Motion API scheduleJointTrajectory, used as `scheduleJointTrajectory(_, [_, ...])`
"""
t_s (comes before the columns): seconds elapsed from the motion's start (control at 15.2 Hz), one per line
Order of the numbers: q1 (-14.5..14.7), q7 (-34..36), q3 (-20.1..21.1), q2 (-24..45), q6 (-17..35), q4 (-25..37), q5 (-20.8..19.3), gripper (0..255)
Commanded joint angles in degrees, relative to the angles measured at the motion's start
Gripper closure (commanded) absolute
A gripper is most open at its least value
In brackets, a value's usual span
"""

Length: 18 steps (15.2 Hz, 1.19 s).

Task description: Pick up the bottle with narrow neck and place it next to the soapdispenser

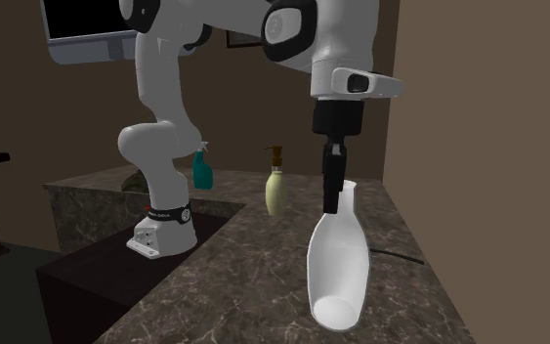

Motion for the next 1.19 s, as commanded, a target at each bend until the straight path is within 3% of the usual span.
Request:
scheduleJointTrajectory(0.0, [0.0, 0.0, 0.0, 0.0, 0.0, -0.1, 0.0, 255])
scheduleJointTrajectory(1.12, [0.1, 0.5, 0.2, -3.0, -12.7, 9.8, -0.7, 255])
